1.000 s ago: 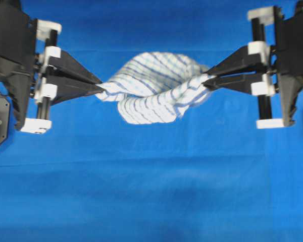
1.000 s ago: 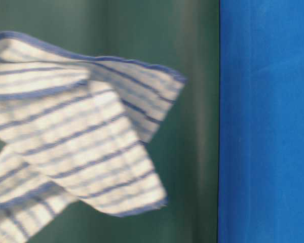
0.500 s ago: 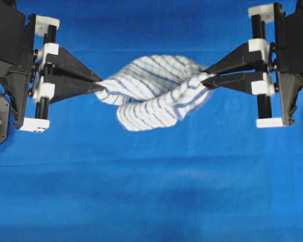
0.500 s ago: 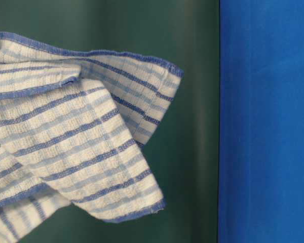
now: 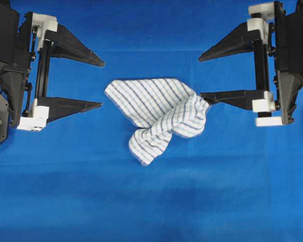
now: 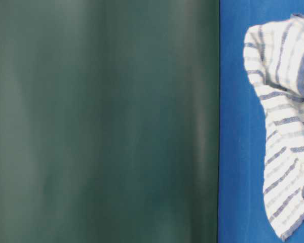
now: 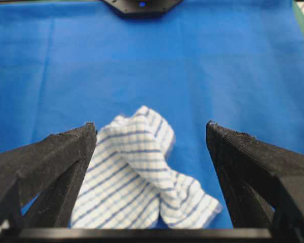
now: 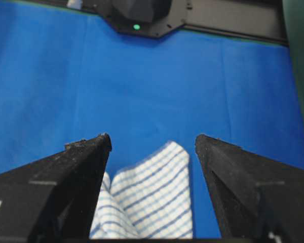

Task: Lift the towel with both arms.

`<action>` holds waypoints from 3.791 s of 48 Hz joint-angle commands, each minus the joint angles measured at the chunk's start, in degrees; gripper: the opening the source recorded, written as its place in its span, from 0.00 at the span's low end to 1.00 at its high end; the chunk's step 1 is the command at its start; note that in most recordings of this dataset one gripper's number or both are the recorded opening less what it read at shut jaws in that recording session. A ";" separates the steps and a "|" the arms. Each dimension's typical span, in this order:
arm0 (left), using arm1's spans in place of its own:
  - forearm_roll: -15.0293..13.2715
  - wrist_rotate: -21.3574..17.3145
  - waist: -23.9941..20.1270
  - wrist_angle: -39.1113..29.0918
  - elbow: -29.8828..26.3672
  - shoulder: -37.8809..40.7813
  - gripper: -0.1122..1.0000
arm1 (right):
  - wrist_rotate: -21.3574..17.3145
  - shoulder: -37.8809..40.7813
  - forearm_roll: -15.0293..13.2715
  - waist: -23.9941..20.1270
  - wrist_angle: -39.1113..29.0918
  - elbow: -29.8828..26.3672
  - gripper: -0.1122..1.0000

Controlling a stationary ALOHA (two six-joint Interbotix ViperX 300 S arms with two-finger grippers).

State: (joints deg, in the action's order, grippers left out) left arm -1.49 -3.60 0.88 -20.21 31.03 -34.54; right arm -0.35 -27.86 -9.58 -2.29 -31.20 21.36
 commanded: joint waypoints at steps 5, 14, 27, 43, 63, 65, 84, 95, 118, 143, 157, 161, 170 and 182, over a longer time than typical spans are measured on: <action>0.09 0.26 0.26 0.70 1.49 2.11 0.93 | -0.18 0.79 0.62 -0.09 0.00 1.93 0.71; -0.26 0.79 2.11 5.19 6.50 7.56 0.93 | -0.26 4.13 3.34 -1.41 1.14 7.65 0.71; -0.35 0.88 6.50 15.56 10.28 16.96 0.93 | -0.26 9.67 6.15 -4.66 8.79 14.24 0.71; -0.35 2.64 8.44 24.43 9.76 31.29 0.93 | -0.26 18.19 8.35 -5.10 14.24 18.19 0.71; -0.35 5.10 9.40 25.05 6.77 39.99 0.93 | -0.26 26.72 8.53 -4.22 21.01 20.04 0.71; -0.35 5.10 9.32 25.05 6.77 40.61 0.92 | -0.26 27.16 8.44 -3.52 21.45 20.30 0.71; -0.35 5.10 7.91 25.05 6.86 45.53 0.92 | -0.09 32.26 8.44 0.62 27.95 21.80 0.70; -0.44 5.10 6.86 25.05 6.68 46.05 0.75 | -0.09 33.22 8.44 1.32 29.62 21.88 0.67; -0.44 4.83 6.59 24.08 6.77 44.12 0.14 | 0.00 32.96 8.26 2.55 29.44 21.62 0.12; -0.35 5.36 0.26 10.46 5.89 22.50 0.14 | 0.79 14.85 5.54 2.55 14.94 14.59 0.12; 0.09 4.31 -2.37 -4.39 -2.02 10.81 0.14 | 0.79 6.50 1.41 2.55 1.32 3.87 0.12; 0.09 4.22 -2.99 -7.38 -3.96 8.70 0.14 | 0.88 5.01 0.18 2.55 -1.67 0.53 0.12; 0.18 4.22 -3.96 -12.48 -9.32 5.01 0.14 | 1.49 3.25 -1.05 2.55 -6.94 -6.77 0.12; 0.18 4.13 -5.19 -15.47 -14.59 3.43 0.14 | 3.87 3.16 -1.05 2.46 -10.90 -13.71 0.12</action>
State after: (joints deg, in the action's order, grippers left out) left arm -1.41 0.53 -3.87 -35.42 18.72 -30.50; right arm 3.08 -23.82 -10.46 0.18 -41.66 10.20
